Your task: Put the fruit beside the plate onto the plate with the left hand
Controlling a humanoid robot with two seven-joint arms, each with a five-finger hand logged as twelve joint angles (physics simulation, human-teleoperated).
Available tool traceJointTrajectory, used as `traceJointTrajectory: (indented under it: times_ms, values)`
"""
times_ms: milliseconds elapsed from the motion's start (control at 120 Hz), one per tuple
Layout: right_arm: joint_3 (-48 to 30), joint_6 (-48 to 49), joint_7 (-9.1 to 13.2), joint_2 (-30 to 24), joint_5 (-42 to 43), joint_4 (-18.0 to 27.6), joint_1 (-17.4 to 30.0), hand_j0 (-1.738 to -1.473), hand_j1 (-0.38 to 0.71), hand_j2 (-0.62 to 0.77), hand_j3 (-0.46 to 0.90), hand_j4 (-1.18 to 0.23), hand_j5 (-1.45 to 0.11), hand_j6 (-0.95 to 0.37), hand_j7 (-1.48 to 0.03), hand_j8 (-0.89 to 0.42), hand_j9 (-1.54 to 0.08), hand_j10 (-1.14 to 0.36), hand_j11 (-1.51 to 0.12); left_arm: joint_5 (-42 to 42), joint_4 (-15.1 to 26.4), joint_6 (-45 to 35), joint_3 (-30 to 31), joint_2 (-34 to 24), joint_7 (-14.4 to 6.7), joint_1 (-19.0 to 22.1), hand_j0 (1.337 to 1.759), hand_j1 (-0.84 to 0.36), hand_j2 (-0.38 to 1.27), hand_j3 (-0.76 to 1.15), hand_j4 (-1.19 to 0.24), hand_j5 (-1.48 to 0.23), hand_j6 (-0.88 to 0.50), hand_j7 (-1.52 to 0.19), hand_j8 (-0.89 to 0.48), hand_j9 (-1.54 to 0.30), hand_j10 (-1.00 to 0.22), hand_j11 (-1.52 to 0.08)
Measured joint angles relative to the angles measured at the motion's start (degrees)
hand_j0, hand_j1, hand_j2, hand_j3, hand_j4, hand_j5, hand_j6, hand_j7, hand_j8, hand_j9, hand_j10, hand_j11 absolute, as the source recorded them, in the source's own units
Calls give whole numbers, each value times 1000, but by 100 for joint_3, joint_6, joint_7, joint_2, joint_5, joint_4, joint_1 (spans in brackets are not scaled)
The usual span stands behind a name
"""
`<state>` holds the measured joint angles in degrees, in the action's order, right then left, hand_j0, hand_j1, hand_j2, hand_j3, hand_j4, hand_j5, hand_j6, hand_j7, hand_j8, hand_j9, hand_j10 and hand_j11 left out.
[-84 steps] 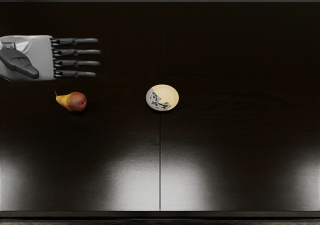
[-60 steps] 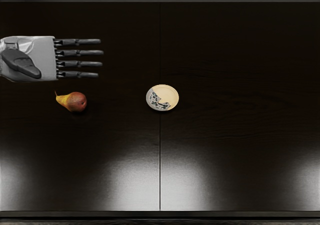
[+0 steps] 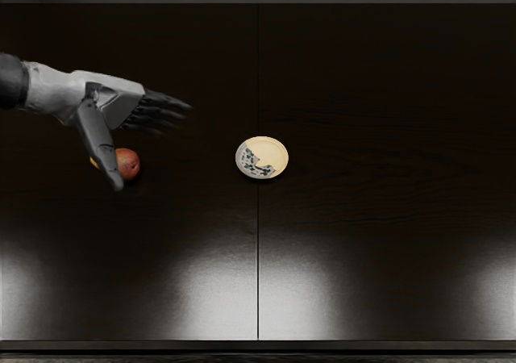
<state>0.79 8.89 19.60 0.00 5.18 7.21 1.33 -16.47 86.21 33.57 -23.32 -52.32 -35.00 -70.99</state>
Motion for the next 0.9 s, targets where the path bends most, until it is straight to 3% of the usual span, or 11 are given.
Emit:
traceJointTrajectory:
  times_ms: [142, 317, 625, 900]
  values:
    - [0, -1, 0, 0, 0, 0, 1, -1658, -349, 0, 0, 0, 0, 0, 0, 0, 0, 0, 0, -2212, 153, -716, 207, 436, 0, 56, 1658, 309, 7, 0, -35, -44, -35, -44, -35, -43, -35, -43]
    - [0, -2, -1, 0, 0, 0, 1, -1658, -349, 0, 0, 0, 0, 0, 0, 0, 0, 0, 0, -3713, 184, -1463, 865, 726, 0, 74, 1658, 308, 8, 0, -38, -45, -38, -45, -38, -45, -37, -45]
    - [0, -2, -1, 0, 0, 0, 2, -1658, -349, 0, 0, 0, 0, 0, 0, 0, 0, 0, 0, -4622, -175, -2407, 1793, 1137, 0, 208, 1658, 308, 9, 0, -40, -47, -42, -47, -41, -46, -39, -46]
    - [0, -2, -7, 0, 0, 0, 2, -1658, -349, 0, 0, 0, 0, 0, 0, 0, 0, 0, 0, -4797, -453, -2834, 2121, 1373, 0, 213, 1658, 278, 14, 0, -65, -79, -67, -79, -66, -79, -65, -79]
